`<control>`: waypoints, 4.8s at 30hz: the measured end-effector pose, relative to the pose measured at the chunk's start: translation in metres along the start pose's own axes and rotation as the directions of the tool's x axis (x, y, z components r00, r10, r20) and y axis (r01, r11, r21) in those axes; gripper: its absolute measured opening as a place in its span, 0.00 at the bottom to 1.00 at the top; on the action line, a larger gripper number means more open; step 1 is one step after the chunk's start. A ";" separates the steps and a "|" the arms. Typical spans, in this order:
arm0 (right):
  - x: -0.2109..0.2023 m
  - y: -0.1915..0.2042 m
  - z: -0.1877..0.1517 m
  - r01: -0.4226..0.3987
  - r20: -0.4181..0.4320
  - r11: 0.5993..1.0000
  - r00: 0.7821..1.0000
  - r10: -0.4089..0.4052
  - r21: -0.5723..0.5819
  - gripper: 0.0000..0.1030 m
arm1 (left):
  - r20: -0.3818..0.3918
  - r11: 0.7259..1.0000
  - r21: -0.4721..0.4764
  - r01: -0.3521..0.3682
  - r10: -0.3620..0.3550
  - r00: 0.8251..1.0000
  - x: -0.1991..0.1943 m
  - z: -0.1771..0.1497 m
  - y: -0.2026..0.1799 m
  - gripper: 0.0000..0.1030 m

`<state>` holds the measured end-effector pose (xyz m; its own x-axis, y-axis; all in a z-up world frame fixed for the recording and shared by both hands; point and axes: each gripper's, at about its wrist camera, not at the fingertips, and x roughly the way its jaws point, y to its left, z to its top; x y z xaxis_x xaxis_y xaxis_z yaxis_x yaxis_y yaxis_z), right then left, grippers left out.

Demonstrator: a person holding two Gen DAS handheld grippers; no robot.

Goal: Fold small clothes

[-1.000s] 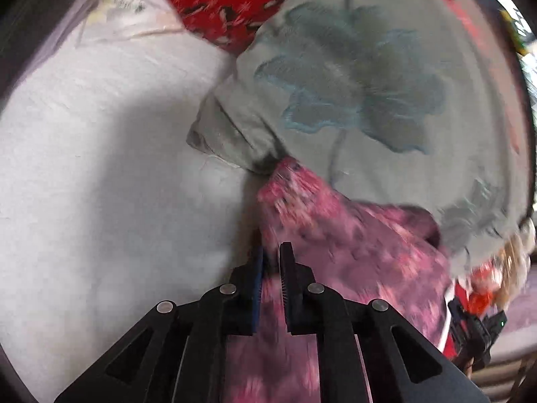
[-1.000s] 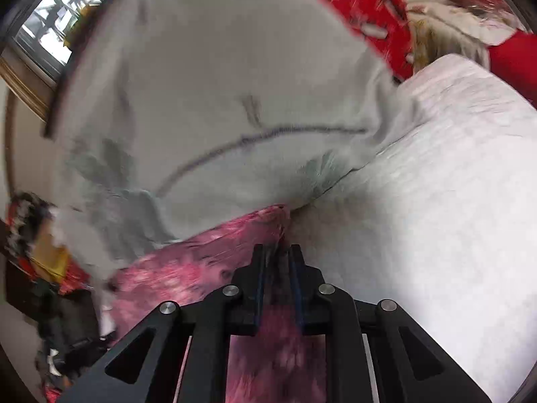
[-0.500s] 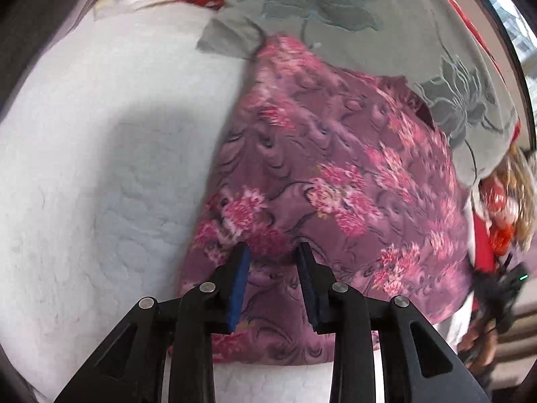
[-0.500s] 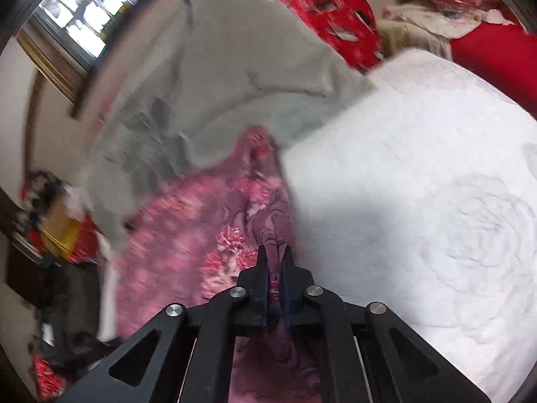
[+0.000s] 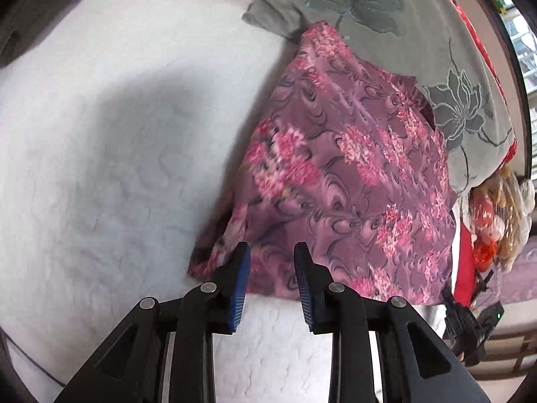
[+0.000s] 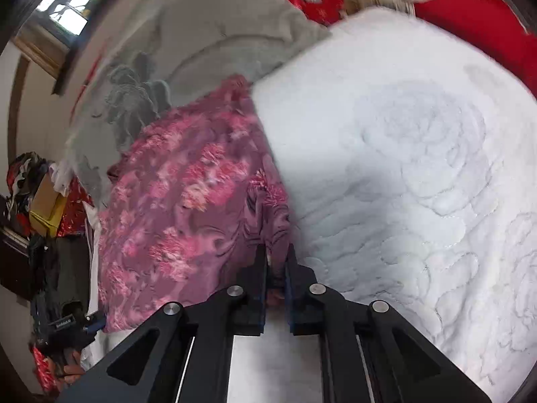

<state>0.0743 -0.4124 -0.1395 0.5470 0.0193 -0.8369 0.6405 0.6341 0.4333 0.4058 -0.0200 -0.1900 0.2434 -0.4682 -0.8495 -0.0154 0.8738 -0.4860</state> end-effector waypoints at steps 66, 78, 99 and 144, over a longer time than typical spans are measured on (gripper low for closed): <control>0.116 0.017 0.114 -0.175 -0.142 0.984 0.974 0.175 0.010 0.22 | 0.107 0.995 0.068 -0.071 0.064 0.992 0.057 0.082 -0.085 0.45; 0.086 0.028 0.100 0.016 0.037 0.994 0.999 -0.012 -0.109 0.11 | 0.128 0.980 0.141 -0.141 0.123 0.984 0.048 0.068 -0.093 0.43; 0.086 0.103 0.001 0.048 -0.011 0.881 0.998 -0.060 -0.471 0.45 | 0.158 0.928 0.244 -0.283 0.250 0.955 0.058 0.017 -0.115 0.58; 0.133 0.347 -0.247 0.176 0.179 0.094 0.984 0.023 -0.980 0.70 | -0.048 0.983 0.166 -0.077 0.086 0.995 -0.009 0.124 -0.011 0.57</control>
<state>0.2362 0.0009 -0.1827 0.6489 -0.1051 -0.7536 -0.3715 0.8206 -0.4343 0.5237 -0.0092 -0.1520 0.1948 -0.3970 -0.8969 0.1266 0.9170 -0.3783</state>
